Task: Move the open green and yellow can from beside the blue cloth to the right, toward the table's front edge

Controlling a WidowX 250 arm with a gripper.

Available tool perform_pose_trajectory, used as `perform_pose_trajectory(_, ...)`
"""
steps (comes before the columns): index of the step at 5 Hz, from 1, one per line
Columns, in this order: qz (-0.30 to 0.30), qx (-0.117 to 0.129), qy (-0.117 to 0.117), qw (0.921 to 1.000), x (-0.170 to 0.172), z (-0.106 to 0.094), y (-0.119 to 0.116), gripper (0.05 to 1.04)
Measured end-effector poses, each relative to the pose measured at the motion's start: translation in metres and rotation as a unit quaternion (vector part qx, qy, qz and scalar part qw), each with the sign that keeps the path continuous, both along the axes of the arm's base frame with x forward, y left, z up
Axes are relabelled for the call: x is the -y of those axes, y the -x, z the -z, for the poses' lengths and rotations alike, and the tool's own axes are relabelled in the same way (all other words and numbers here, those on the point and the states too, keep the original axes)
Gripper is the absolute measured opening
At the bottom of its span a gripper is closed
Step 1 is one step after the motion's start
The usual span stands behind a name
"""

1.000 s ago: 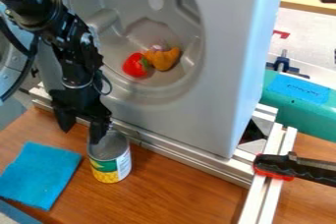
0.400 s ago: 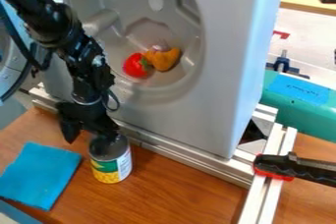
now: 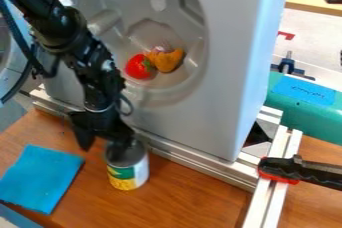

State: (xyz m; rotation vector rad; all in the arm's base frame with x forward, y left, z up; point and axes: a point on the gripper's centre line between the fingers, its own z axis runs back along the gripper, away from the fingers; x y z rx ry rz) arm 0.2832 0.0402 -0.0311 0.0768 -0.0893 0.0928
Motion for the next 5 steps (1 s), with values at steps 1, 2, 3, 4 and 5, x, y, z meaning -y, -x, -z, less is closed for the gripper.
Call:
perform_pose_trajectory(1,0.036,-0.026,0.054,0.9975,0.05,0.002,0.02,1.0)
perform_pose_trajectory(2,0.069,-0.049,0.079,0.9932,0.081,0.001,0.031,1.0)
perform_pose_trajectory(3,0.088,-0.049,0.095,0.9904,0.104,0.001,0.036,1.0)
perform_pose_trajectory(4,0.083,-0.031,0.098,0.9913,0.107,-0.01,0.032,1.0)
perform_pose_trajectory(5,0.055,-0.005,0.102,0.9933,0.09,-0.035,0.024,1.0)
